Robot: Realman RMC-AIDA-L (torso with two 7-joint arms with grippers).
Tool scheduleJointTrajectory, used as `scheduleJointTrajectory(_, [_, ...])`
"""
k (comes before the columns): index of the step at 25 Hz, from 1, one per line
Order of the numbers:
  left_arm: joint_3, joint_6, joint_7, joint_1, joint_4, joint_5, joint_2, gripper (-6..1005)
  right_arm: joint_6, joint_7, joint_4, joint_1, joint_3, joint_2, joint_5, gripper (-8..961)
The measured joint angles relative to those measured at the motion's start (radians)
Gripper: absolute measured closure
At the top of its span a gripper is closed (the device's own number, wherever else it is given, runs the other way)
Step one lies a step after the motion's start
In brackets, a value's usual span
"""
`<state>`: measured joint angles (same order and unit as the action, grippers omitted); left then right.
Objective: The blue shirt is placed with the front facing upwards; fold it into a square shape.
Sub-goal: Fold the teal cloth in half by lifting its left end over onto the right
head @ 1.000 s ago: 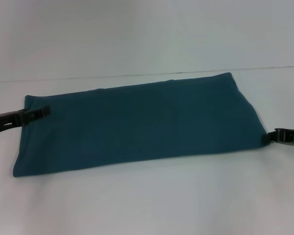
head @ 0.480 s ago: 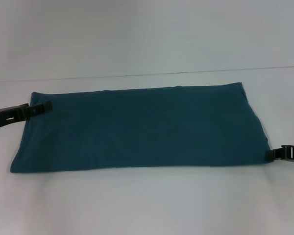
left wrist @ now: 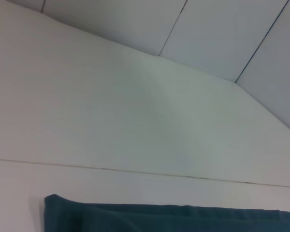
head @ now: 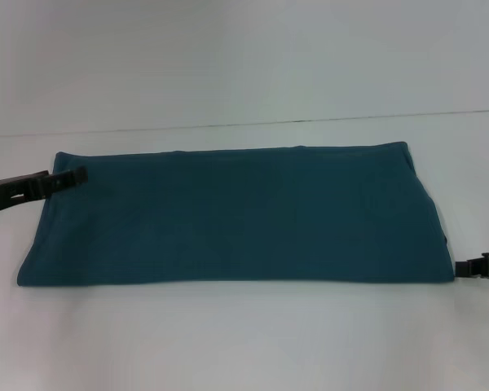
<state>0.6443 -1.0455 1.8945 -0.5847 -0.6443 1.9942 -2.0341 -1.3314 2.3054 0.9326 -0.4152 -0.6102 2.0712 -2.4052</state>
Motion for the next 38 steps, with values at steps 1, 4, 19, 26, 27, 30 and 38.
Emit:
scheduleJointTrajectory(1, [0.000, 0.000, 0.000, 0.000, 0.000, 0.000, 0.000, 166, 0.005, 0.001, 0.000, 0.002, 0.001, 0.000, 0.000, 919])
scheduleJointTrajectory(4, [0.000, 0.001, 0.000, -0.001, 0.000, 0.000, 0.000, 167, 0.017, 0.004, 0.001, 0.006, 0.012, -0.002, -0.006, 917])
scheduleJointTrajectory(19, [0.000, 0.003, 0.009, -0.008, 0.000, 0.000, -0.002, 167, 0.035, 0.004, 0.037, 0.029, 0.071, -0.008, -0.039, 904])
scheduleJointTrajectory(26, [0.000, 0.011, 0.009, -0.009, 0.001, 0.000, -0.002, 166, 0.026, 0.005, 0.064, 0.030, 0.077, -0.002, -0.036, 898])
scheduleJointTrajectory(27, [0.000, 0.012, 0.009, -0.010, 0.001, 0.000, -0.002, 166, 0.022, 0.005, 0.072, 0.027, 0.076, -0.001, -0.035, 897])
scheduleJointTrajectory(30, [0.000, 0.013, 0.008, -0.011, 0.005, 0.000, -0.003, 167, 0.010, 0.005, 0.101, 0.020, 0.077, 0.004, -0.028, 895])
scheduleJointTrajectory(38, [0.000, 0.016, 0.001, -0.011, 0.012, 0.000, -0.003, 167, -0.015, -0.072, 0.122, 0.018, 0.081, -0.011, 0.154, 867])
